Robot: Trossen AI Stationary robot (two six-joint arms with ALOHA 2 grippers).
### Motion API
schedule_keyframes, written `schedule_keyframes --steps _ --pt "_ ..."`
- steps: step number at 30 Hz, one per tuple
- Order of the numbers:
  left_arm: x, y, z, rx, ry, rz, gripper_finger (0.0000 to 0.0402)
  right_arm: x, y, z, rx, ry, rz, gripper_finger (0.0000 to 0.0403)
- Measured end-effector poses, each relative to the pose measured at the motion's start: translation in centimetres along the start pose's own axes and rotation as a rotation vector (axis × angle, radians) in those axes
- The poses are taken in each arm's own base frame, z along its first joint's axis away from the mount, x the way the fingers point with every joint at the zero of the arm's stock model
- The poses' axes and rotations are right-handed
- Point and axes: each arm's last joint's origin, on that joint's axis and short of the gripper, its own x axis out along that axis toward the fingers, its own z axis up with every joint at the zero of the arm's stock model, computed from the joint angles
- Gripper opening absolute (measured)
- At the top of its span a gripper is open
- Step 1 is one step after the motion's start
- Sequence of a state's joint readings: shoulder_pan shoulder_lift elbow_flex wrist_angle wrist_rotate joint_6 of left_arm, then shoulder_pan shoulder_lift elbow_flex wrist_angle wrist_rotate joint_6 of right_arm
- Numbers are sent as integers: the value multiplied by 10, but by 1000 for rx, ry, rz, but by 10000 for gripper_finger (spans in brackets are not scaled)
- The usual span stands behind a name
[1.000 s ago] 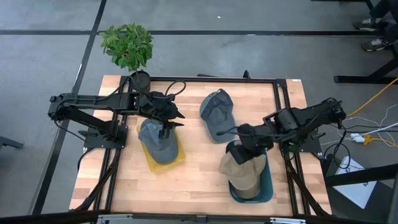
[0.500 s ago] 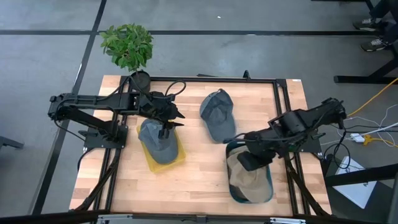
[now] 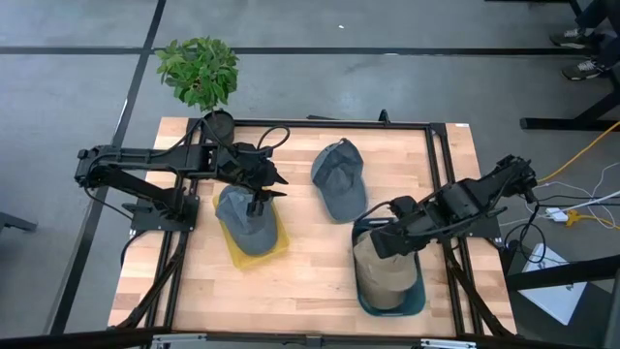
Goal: Pick & Place hat
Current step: Put the brown cap into the yellow bin
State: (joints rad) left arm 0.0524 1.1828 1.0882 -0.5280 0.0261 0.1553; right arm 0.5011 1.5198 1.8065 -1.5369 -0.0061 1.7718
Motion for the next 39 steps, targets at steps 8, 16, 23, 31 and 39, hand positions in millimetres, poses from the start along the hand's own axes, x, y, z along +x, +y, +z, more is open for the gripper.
schedule_keyframes --steps 8,16,23,31,39 --pt "0 0 0 -3 0 0 141 11 6 -4 61 81 -65 16" --pt "0 0 0 -11 0 0 141 28 13 -4 90 42 -133 16" --pt "0 0 0 -11 0 0 141 53 11 -5 92 44 -234 16" --pt "0 0 0 -12 1 0 141 82 6 -3 51 30 -270 16" --pt "0 0 0 -22 1 0 141 113 0 0 -22 -4 -279 19"
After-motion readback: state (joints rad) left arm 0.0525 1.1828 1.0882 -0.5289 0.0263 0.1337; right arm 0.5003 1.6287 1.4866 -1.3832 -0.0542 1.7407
